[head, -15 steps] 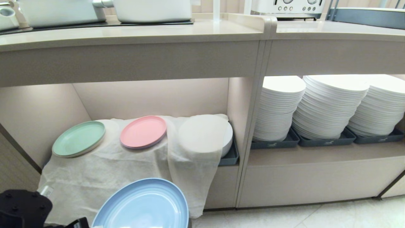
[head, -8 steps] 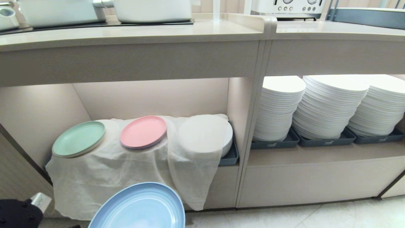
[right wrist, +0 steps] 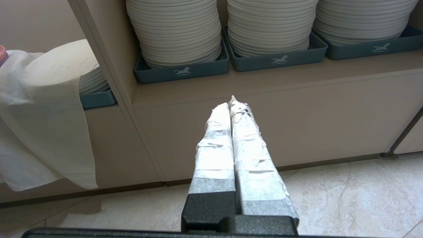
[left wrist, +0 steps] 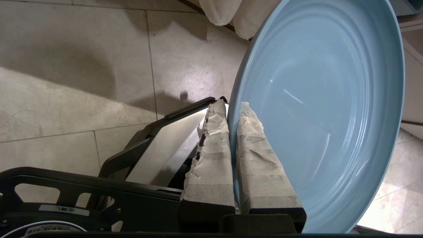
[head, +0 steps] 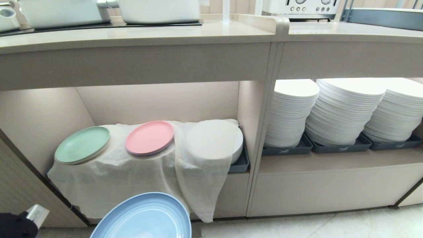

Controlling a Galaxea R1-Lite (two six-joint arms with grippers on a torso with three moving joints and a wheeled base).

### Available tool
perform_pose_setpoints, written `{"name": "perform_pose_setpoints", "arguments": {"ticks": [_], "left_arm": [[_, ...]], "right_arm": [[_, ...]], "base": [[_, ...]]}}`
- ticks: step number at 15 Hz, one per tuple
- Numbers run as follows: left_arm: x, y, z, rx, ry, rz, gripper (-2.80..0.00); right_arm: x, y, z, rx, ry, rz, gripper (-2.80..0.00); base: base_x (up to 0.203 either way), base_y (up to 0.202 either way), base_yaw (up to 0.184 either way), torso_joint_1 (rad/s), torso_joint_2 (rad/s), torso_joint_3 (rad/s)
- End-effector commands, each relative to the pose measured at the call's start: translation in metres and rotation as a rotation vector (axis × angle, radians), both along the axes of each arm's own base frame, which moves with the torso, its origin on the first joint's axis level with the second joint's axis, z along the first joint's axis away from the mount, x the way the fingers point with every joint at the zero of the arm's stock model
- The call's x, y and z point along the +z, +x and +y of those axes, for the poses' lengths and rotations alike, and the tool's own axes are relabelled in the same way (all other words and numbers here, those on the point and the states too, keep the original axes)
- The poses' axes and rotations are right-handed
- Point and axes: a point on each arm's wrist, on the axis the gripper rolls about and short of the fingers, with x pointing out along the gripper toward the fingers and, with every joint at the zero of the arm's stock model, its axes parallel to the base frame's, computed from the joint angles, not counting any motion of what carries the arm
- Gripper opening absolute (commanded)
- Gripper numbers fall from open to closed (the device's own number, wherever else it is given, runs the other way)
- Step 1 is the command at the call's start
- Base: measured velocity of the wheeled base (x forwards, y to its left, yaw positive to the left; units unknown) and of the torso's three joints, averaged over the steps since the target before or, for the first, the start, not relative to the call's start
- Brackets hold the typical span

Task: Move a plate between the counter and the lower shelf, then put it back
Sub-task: Put the plate

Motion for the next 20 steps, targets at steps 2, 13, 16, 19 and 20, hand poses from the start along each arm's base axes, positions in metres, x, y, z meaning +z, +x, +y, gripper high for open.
{"name": "perform_pose_setpoints", "arguments": {"ticks": [2,13,16,19,20], "left_arm": [[-0.0007,-0.0001,0.0001,0.005,-0.001,0.004,-2.80],[-0.0007,-0.0003,-0.0003,-0.007,-0.014,0.013,-2.80],[-0.0007,-0.0002,-0.0002,-0.007,-0.015,0.013,-2.80],[-0.0007,-0.0002,-0.0002,-0.005,-0.016,0.014,-2.80],[-0.0007,-0.0002,-0.0002,-0.005,-0.016,0.014,-2.80]], "right_arm": [[0.0001,0.0000,0.0000,0.002,0.000,-0.001,-2.80],[0.0001,0.0000,0.0000,0.001,0.000,-0.001,-2.80],[0.0001,0.0000,0.0000,0.000,-0.003,-0.001,-2.80],[0.0001,0.0000,0.0000,0.000,-0.003,-0.001,-2.80],[0.0001,0.0000,0.0000,0.000,-0.003,-0.001,-2.80]], "base": [[0.000,0.000,0.000,0.000,0.00,0.000],[0.000,0.000,0.000,0.000,0.00,0.000],[0.000,0.000,0.000,0.041,-0.22,-0.159],[0.000,0.000,0.000,0.126,-0.28,-0.285],[0.000,0.000,0.000,0.182,-0.61,-0.301]]}}
